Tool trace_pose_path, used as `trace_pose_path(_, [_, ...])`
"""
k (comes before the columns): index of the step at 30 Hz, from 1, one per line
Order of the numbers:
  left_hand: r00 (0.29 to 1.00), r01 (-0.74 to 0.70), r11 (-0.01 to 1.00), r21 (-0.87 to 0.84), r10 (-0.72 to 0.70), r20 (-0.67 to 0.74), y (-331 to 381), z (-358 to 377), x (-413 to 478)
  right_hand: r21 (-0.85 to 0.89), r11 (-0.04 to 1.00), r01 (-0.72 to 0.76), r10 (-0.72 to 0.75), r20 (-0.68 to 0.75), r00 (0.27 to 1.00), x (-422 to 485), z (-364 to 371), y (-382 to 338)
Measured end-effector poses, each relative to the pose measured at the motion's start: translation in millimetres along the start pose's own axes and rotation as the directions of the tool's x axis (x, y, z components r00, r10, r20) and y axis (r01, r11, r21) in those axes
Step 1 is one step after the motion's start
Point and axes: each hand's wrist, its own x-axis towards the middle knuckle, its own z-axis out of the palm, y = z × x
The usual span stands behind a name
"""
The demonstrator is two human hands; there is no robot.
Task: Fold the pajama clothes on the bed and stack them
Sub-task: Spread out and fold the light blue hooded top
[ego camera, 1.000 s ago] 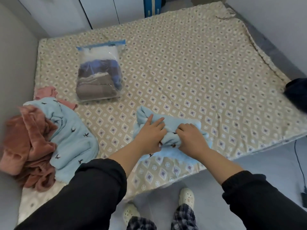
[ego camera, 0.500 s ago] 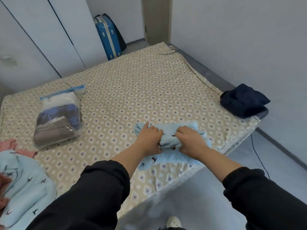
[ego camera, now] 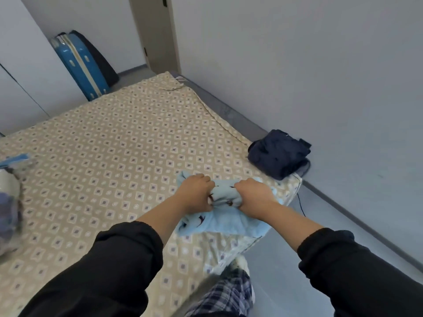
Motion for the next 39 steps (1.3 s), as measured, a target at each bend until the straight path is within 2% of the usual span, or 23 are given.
trace_pose_path(6, [1.000, 0.012, 0.991, -0.135, -0.009, 0.023, 1, -10, 153, 0.023, 0.998, -0.060, 0.058, 0.076, 0.995, 77, -28, 135])
trace_pose_path(10, [1.000, -0.002, 0.992, -0.126, 0.004, 0.021, 8, -26, 237, 0.049, 0.992, -0.112, 0.108, 0.084, 0.991, 112, -40, 214])
trace_pose_path(13, [0.999, -0.021, 0.996, -0.087, 0.025, 0.046, 10, -32, 287, 0.112, 0.989, -0.094, 0.085, 0.082, 0.993, 134, -40, 260])
trace_pose_path(17, [0.998, 0.050, 0.998, -0.030, -0.049, 0.041, -8, -32, 342, 0.156, 0.988, 0.017, -0.020, 0.018, 1.000, 182, -37, 305])
trace_pose_path(20, [0.986, 0.164, 0.986, 0.010, -0.164, 0.020, -29, -25, 385, 0.083, 0.980, 0.182, -0.182, -0.001, 0.983, 240, -37, 340])
trace_pose_path(24, [0.923, 0.385, 0.923, 0.001, -0.385, 0.019, -55, -6, 457, -0.028, 0.928, 0.373, -0.371, 0.057, 0.927, 343, -33, 391])
trace_pose_path(28, [0.856, 0.516, 0.857, 0.004, -0.516, 0.011, -81, 21, 522, -0.135, 0.861, 0.490, -0.484, 0.072, 0.872, 428, -7, 424])
trace_pose_path(30, [0.842, 0.539, 0.841, 0.049, -0.538, -0.043, -93, 40, 541, -0.177, 0.836, 0.519, -0.523, 0.024, 0.852, 458, 16, 433])
trace_pose_path(31, [0.829, 0.555, 0.830, 0.057, -0.547, -0.114, -99, 53, 549, -0.182, 0.829, 0.529, -0.538, -0.003, 0.843, 470, 31, 435])
trace_pose_path(33, [0.809, 0.578, 0.813, 0.071, -0.561, -0.175, -102, 82, 560, -0.150, 0.827, 0.542, -0.553, -0.040, 0.832, 484, 70, 440])
trace_pose_path(34, [0.818, 0.574, 0.815, 0.070, -0.569, -0.089, -99, 100, 564, -0.112, 0.822, 0.559, -0.564, -0.014, 0.826, 485, 92, 444])
trace_pose_path(35, [0.823, 0.560, 0.827, 0.050, -0.562, 0.076, -92, 117, 565, -0.076, 0.810, 0.582, -0.579, 0.051, 0.813, 483, 114, 448])
trace_pose_path(36, [0.818, 0.524, 0.852, 0.021, -0.509, 0.268, -86, 134, 564, -0.054, 0.791, 0.610, -0.596, 0.154, 0.788, 480, 135, 454])
trace_pose_path(37, [0.810, 0.475, 0.880, -0.022, -0.427, 0.402, -79, 151, 562, -0.030, 0.773, 0.634, -0.604, 0.273, 0.749, 474, 151, 461])
trace_pose_path(38, [0.805, 0.454, 0.887, -0.083, -0.368, 0.466, -73, 161, 559, 0.009, 0.768, 0.640, -0.601, 0.353, 0.717, 469, 166, 470])
trace_pose_path(39, [0.823, 0.485, 0.854, -0.188, -0.374, 0.428, -68, 167, 555, 0.066, 0.774, 0.630, -0.604, 0.378, 0.702, 465, 175, 479])
